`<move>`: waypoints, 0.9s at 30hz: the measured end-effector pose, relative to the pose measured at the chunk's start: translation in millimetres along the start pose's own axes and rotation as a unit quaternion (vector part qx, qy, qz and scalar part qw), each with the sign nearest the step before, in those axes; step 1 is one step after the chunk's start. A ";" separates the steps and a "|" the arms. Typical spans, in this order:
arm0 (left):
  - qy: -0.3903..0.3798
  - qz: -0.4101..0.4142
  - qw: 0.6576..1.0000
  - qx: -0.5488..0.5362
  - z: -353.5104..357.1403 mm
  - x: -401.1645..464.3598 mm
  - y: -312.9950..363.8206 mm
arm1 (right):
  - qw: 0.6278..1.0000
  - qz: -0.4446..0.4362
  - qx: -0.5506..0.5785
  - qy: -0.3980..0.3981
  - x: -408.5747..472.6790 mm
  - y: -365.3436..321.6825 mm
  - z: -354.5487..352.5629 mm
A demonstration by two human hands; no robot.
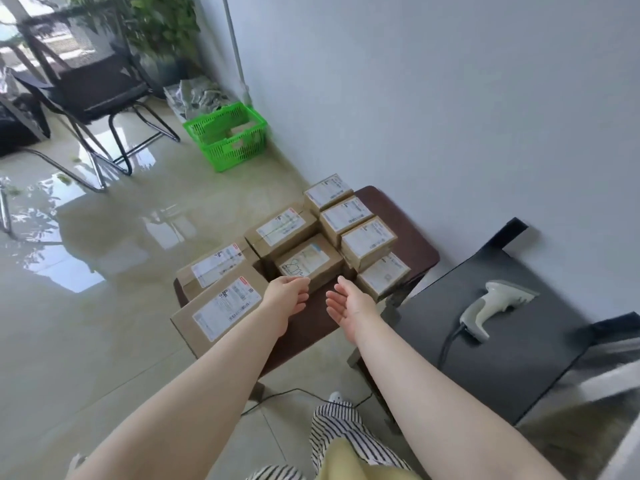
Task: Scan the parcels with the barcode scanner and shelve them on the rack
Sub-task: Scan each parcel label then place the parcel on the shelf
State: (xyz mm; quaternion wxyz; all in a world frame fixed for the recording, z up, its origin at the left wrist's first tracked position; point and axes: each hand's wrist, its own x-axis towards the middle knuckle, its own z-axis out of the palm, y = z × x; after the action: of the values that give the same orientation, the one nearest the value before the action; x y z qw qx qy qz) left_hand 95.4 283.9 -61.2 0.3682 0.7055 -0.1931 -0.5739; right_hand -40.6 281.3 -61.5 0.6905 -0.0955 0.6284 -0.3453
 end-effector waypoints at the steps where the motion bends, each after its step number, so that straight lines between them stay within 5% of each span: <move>1: 0.002 -0.016 1.000 -0.001 3.7 9.9 2.9 | 1.000 0.010 -0.005 0.006 10.7 -5.2 4.8; 16: 0.099 0.052 0.981 0.161 -34.9 159.0 85.8 | 0.997 0.067 -0.022 0.012 123.8 -49.8 73.7; 27: 0.002 0.079 0.911 0.405 -70.5 281.8 102.9 | 0.989 0.077 -0.123 0.030 194.1 -41.7 160.5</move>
State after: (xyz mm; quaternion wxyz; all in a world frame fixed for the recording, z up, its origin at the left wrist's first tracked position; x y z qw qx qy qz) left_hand 253.1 41.6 -168.1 0.0954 0.7776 -0.4634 -0.4141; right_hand 88.9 86.0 -162.8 0.6789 -0.1206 0.6920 -0.2137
